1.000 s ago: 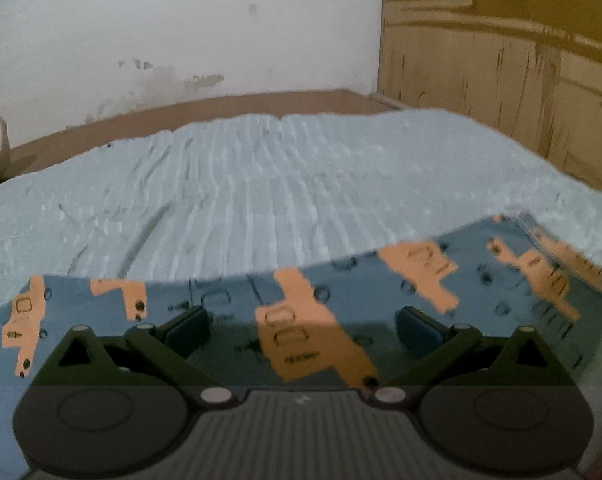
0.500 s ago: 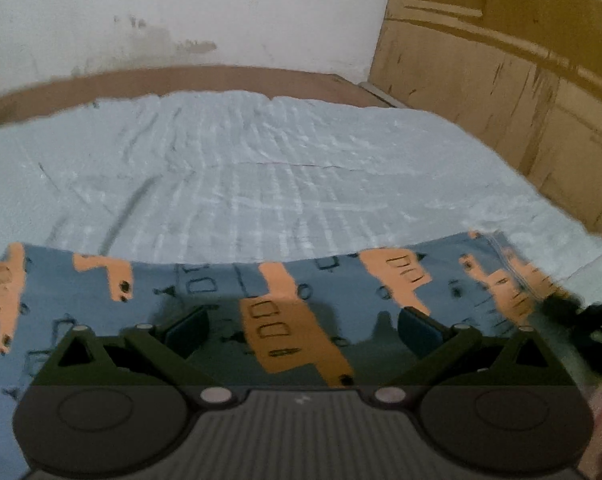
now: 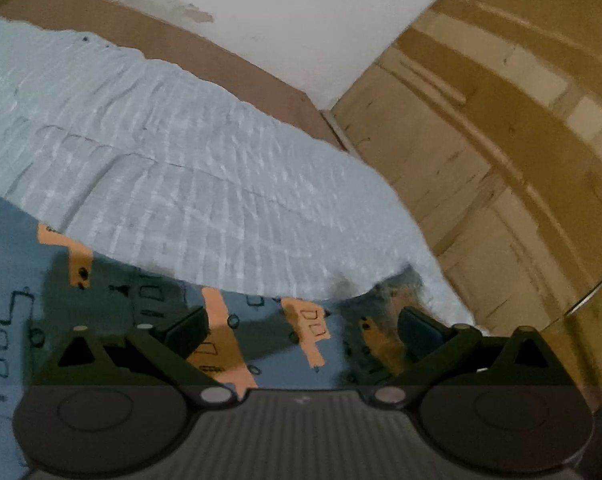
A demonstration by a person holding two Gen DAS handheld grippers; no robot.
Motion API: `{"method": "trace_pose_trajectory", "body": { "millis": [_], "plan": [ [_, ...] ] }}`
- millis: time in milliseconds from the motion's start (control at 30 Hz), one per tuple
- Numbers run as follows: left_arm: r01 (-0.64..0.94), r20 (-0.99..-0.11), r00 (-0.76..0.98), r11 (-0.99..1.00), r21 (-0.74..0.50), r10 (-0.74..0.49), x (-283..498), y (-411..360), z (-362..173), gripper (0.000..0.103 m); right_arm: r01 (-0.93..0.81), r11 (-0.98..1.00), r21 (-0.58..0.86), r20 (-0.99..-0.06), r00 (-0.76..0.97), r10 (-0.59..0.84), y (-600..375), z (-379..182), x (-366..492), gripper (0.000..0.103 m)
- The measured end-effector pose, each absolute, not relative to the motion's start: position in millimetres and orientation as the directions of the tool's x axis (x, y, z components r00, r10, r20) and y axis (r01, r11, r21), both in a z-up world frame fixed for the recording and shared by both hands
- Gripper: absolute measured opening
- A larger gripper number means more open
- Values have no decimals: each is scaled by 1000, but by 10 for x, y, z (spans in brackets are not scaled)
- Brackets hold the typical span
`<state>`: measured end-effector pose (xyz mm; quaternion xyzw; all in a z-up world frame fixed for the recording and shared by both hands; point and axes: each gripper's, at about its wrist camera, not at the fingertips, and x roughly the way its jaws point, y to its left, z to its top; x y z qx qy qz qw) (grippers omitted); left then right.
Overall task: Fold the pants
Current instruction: 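Grasp the pants end with the left gripper while the right gripper grasps beside it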
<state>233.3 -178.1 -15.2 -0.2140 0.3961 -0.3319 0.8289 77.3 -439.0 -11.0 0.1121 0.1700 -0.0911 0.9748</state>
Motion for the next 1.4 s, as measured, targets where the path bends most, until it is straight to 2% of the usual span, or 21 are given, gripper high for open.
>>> {"method": "trace_pose_trajectory", "body": {
  "millis": [100, 200, 333, 433, 500, 700, 767, 800, 900, 967, 1000, 1067, 1167, 1267, 1400],
  "plan": [
    [355, -509, 468, 681, -640, -722, 2347, -1639, -208, 102, 80, 994, 68, -354, 934, -51, -3990, -83, 841, 13],
    [309, -546, 470, 708, -635, -694, 2361, -1545, -338, 102, -38, 999, 6, -397, 917, 37, -3647, -177, 858, 13],
    [280, -579, 475, 737, -615, -663, 2316, -1469, -492, 102, -78, 997, 4, -504, 861, 69, -3448, -505, 949, 13],
    [294, -577, 475, 738, -608, -664, 2279, -1456, -507, 102, -63, 998, 30, -510, 858, 69, -3480, -667, 931, 14],
    [298, -569, 469, 728, -617, -675, 2259, -1462, -500, 102, -50, 995, 90, -493, 865, 88, -3550, -650, 921, 14],
    [297, -545, 434, 685, -665, -717, 2167, -1604, -531, 98, -15, 869, 495, -385, 893, 234, -4075, -723, 838, 14],
    [294, -549, 428, 684, -667, -718, 2176, -1696, -535, 91, -7, 823, 568, -356, 899, 254, -4196, -766, 828, 14],
    [283, -556, 429, 690, -666, -712, 2188, -1737, -542, 90, -8, 810, 586, -346, 902, 259, -4227, -779, 804, 14],
    [242, -585, 448, 722, -648, -676, 2242, -1826, -565, 79, -17, 797, 604, -327, 907, 267, -4256, -788, 766, 14],
    [229, -604, 457, 742, -630, -653, 2267, -1868, -569, 63, -18, 800, 599, -329, 906, 267, -4217, -787, 777, 14],
    [226, -610, 462, 750, -621, -644, 2276, -1884, -572, 59, -18, 804, 594, -333, 904, 266, -4242, -818, 763, 14],
    [217, -630, 466, 771, -599, -621, 2298, -1907, -578, 40, -16, 813, 583, -338, 904, 260, -4238, -821, 771, 14],
    [219, -634, 467, 775, -592, -616, 2292, -1925, -586, 22, -16, 831, 556, -348, 904, 250, -4202, -823, 787, 14],
    [234, -636, 475, 784, -575, -608, 2269, -1949, -572, 14, -17, 845, 535, -354, 903, 242, -4163, -805, 757, 14],
    [257, -642, 488, 801, -541, -591, 2237, -1987, -518, 11, -15, 855, 518, -361, 903, 234, -4149, -809, 777, 15]
  ]
}}
